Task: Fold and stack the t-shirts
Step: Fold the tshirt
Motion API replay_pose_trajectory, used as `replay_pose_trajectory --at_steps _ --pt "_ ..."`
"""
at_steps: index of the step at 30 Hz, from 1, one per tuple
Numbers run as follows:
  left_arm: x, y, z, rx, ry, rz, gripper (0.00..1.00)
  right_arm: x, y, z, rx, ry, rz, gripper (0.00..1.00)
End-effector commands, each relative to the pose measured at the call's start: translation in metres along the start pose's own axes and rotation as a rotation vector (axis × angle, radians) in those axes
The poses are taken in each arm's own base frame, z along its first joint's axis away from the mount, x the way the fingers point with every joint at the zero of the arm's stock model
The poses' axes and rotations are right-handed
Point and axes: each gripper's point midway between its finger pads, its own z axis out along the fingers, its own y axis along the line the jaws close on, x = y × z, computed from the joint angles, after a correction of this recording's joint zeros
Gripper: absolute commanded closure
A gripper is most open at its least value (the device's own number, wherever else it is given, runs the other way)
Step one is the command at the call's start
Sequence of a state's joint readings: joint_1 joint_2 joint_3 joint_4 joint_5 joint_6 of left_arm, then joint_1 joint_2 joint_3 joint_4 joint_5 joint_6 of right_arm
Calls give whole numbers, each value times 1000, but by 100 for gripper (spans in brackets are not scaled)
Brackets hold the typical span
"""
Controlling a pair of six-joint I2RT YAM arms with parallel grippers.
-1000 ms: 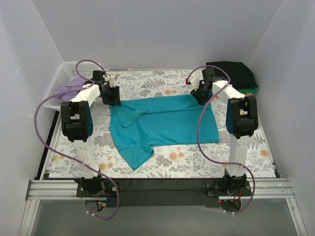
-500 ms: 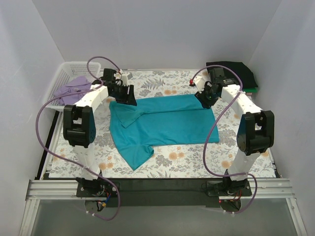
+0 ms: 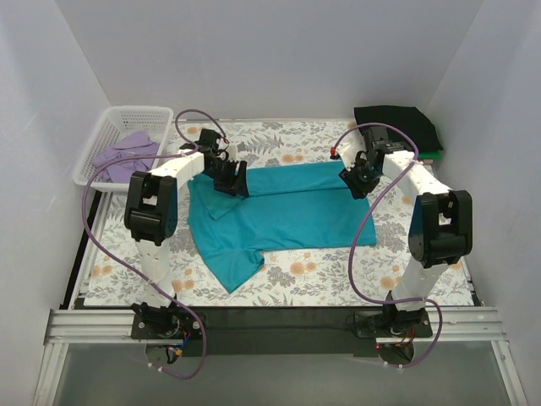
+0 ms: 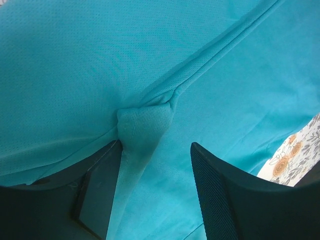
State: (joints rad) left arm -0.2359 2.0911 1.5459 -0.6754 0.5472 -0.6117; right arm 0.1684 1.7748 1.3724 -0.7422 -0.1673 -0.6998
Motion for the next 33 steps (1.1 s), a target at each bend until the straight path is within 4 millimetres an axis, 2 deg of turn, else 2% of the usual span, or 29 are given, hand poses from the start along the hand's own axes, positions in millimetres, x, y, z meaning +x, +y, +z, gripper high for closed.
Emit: replay_pose_trajectory --at_steps 1,3,5,7,9,12,15,17,18,20,23,25,27,28,29,30,31,32,33 --pt "-13 -23 -16 33 -50 58 44 -8 1 -15 13 -36 -12 56" --pt "-15 -40 -24 54 -70 111 44 -9 1 -14 11 -37 -13 56" --pt "-9 -48 -27 47 -62 172 44 -8 0 -13 12 -35 -13 56" --pt "6 -58 -24 59 -5 211 44 -8 0 -14 13 -36 -17 56" --pt "20 -63 -23 83 45 233 46 -8 -1 -14 17 -31 -18 56" --pt "28 -66 -28 97 68 263 47 -7 -2 -14 22 -26 -27 56" --pt "26 -71 -40 95 42 300 47 -2 2 -15 9 -15 -41 57" --pt "24 -81 -55 104 8 323 47 9 7 -17 -5 16 -67 57" --pt "31 -80 -56 102 12 330 47 13 9 -18 -10 24 -79 58" --pt "30 -85 -72 69 -41 355 47 28 17 -17 -28 48 -106 60" --pt "35 -85 -81 46 -94 336 47 46 27 -15 -50 86 -116 66" --pt "53 -89 -80 90 -38 324 49 54 37 -14 -84 100 -118 73" --pt "76 -99 -86 151 18 330 56 65 46 -15 -106 117 -139 76" --pt "94 -97 -86 158 46 344 56 69 49 -16 -109 125 -150 77" --pt "100 -101 -99 146 12 430 57 77 55 -17 -117 132 -155 77" --pt "109 -97 -101 106 17 466 58 80 58 -17 -122 134 -171 77" --pt "127 -91 -101 93 47 475 58 83 61 -17 -125 132 -175 76" --pt "132 -90 -109 71 39 526 59 85 63 -19 -123 131 -185 75" --pt "148 -86 -113 64 89 523 59 91 67 -17 -131 142 -185 73"
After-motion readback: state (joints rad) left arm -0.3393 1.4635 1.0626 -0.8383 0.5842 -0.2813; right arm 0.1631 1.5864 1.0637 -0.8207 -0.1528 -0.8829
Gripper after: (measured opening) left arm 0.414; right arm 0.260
